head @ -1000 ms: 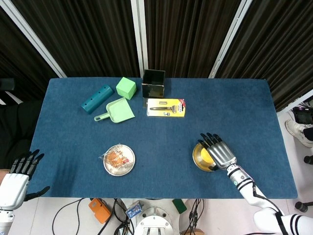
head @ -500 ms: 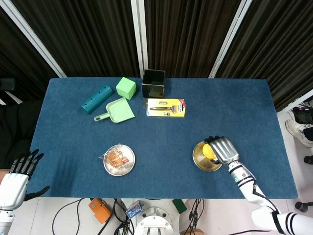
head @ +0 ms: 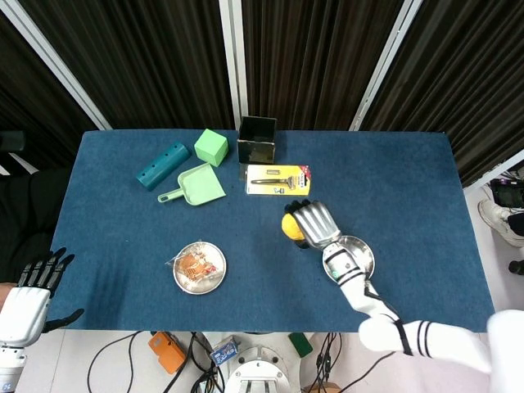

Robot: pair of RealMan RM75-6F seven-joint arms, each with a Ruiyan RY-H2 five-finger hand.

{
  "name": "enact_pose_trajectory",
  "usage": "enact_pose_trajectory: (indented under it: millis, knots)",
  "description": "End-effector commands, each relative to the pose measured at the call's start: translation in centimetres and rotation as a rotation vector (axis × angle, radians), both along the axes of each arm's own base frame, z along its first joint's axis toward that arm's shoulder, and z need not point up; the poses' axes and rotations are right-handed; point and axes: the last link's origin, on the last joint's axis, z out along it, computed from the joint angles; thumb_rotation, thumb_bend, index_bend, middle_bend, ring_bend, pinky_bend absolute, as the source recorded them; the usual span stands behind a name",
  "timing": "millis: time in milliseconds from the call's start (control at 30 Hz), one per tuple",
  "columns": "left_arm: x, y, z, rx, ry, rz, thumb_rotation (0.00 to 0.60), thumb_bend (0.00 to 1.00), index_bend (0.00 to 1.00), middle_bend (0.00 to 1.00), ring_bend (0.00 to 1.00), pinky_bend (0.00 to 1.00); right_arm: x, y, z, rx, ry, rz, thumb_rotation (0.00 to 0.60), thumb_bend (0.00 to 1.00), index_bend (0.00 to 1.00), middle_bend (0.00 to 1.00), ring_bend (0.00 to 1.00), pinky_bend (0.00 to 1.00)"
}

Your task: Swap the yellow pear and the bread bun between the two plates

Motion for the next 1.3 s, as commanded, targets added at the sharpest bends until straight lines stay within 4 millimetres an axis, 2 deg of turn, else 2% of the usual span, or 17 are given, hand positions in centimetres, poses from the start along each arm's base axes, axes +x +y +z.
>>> enact_pose_trajectory:
  millis: [33,133,233,433,600,667,800,900,1000,1067,1100,1167,1300]
  knots:
    - [-0.2,0.3,0.0,-0.007,0.001,0.015,0.600,0.05,0.08,0.00,0.00,0.06,3.5,-1.2,-4.7,0.010,0.026,-0.016,0.600,0.34,0.60,0.52,0.42,0.58]
    - [-0.3,0.4,0.2,-0.001,-0.003,0.020,0.600,0.05,0.08,0.00,0.00,0.06,3.5,-1.1,-6.6,0.028,0.024,-0.027,0.600,0.34,0.50,0.46,0.38,0.55]
    - [-0.3,0.3,0.4,0.004,-0.007,0.018,0.600,0.05,0.08,0.00,0.00,0.06,3.0,-1.1,-7.6,0.043,0.021,-0.030,0.600,0.33,0.39,0.38,0.34,0.52]
    - [-0.3,0.2,0.5,0.004,-0.012,0.013,0.600,0.05,0.08,0.00,0.00,0.06,2.3,-1.1,-7.3,0.072,0.004,-0.023,0.600,0.33,0.03,0.23,0.22,0.43]
    - [-0.2,0.1,0.4,-0.002,-0.010,0.010,0.600,0.05,0.08,0.00,0.00,0.06,1.4,-0.1,-5.6,0.094,0.013,0.004,0.600,0.32,0.00,0.14,0.14,0.38]
    - [-0.2,0.1,0.2,-0.010,-0.007,0.008,0.600,0.05,0.08,0.00,0.00,0.06,0.8,0.5,-4.1,0.086,0.012,0.017,0.595,0.29,0.00,0.10,0.11,0.36]
    - [0.0,0.4,-0.4,-0.047,-0.006,-0.006,0.600,0.05,0.08,0.00,0.00,0.06,-0.8,2.2,-0.4,0.061,-0.015,0.042,0.538,0.27,0.00,0.03,0.05,0.30]
    - [0.7,0.5,-1.4,-0.099,-0.036,-0.045,0.600,0.05,0.08,0.00,0.00,0.06,-3.1,4.1,3.4,0.025,-0.032,0.066,0.528,0.26,0.00,0.00,0.01,0.26]
    - [2.0,1.0,-2.8,-0.159,-0.048,-0.117,0.600,0.05,0.08,0.00,0.00,0.06,-6.9,7.0,7.7,-0.035,-0.032,0.084,0.527,0.26,0.00,0.00,0.00,0.19]
    - [3.8,1.9,-4.2,-0.195,-0.053,-0.191,0.600,0.05,0.08,0.00,0.00,0.06,-10.4,9.9,10.8,-0.093,-0.029,0.092,0.527,0.26,0.00,0.00,0.00,0.14]
    - [4.4,2.1,-4.6,-0.203,-0.057,-0.207,0.600,0.05,0.08,0.00,0.00,0.06,-11.4,10.8,11.6,-0.109,-0.028,0.090,0.527,0.26,0.00,0.00,0.00,0.11]
    - [6.8,3.2,-6.6,-0.236,-0.094,-0.261,0.600,0.05,0.08,0.00,0.00,0.06,-14.8,13.9,14.2,-0.170,-0.038,0.074,0.526,0.26,0.00,0.00,0.00,0.07]
    - [10.8,4.6,-10.3,-0.304,-0.226,-0.262,0.600,0.07,0.08,0.00,0.00,0.09,-18.5,17.7,16.6,-0.234,-0.067,0.001,0.521,0.26,0.00,0.00,0.00,0.00]
